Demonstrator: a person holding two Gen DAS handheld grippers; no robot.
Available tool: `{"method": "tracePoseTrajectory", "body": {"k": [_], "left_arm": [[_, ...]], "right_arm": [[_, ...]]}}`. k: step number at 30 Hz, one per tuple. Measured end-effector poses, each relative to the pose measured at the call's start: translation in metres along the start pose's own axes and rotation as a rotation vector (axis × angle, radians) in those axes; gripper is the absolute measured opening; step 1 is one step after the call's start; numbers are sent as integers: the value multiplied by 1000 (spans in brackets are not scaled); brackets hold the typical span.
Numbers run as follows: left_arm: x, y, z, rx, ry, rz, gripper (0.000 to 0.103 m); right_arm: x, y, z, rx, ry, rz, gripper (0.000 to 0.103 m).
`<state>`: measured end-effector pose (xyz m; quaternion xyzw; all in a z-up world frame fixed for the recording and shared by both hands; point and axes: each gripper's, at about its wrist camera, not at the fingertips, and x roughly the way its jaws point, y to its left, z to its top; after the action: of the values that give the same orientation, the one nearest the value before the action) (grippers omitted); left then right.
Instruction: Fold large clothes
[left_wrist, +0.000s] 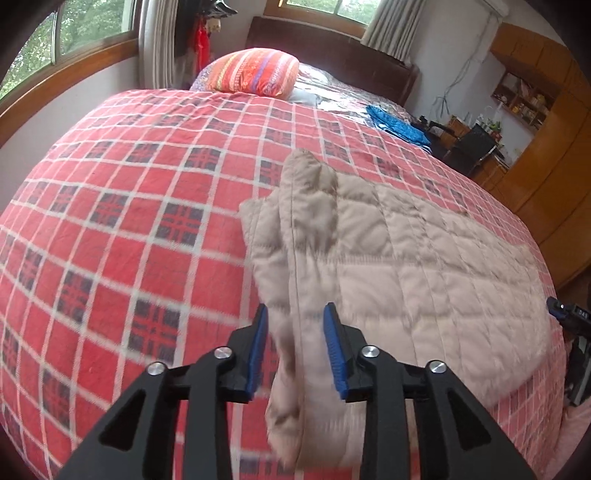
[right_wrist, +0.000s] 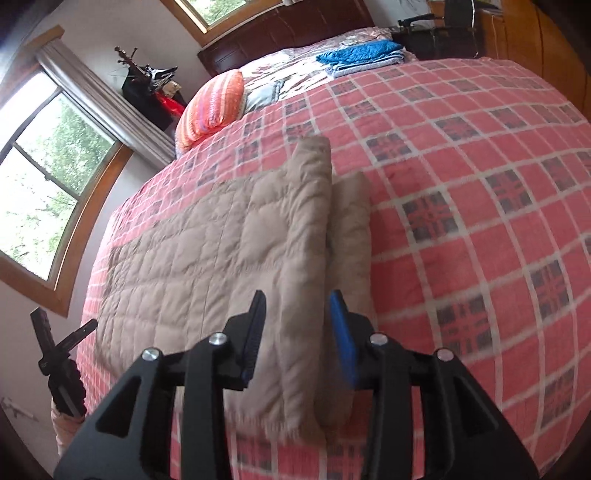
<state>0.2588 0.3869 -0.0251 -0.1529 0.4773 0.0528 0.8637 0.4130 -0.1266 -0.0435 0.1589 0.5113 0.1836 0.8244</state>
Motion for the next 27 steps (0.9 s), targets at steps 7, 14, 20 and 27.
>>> {"method": "tracePoseTrajectory", "body": {"k": [7,14,20,27], "left_arm": [[-20,5,-49,-19,21,-83,43],[-15,-4,-60,-21,34,-113,23],[-4,3,-66,-9,71,-119,12],[0,6,-69,-3,90,-106,16]], "right_arm": [[-10,-1,-53,-43,76,32,37],[-12,8,-66,-80,98,20,11],[5,5,-74,-78,170,-35,8],[13,5,-76,-95,175,-43,14]]}}
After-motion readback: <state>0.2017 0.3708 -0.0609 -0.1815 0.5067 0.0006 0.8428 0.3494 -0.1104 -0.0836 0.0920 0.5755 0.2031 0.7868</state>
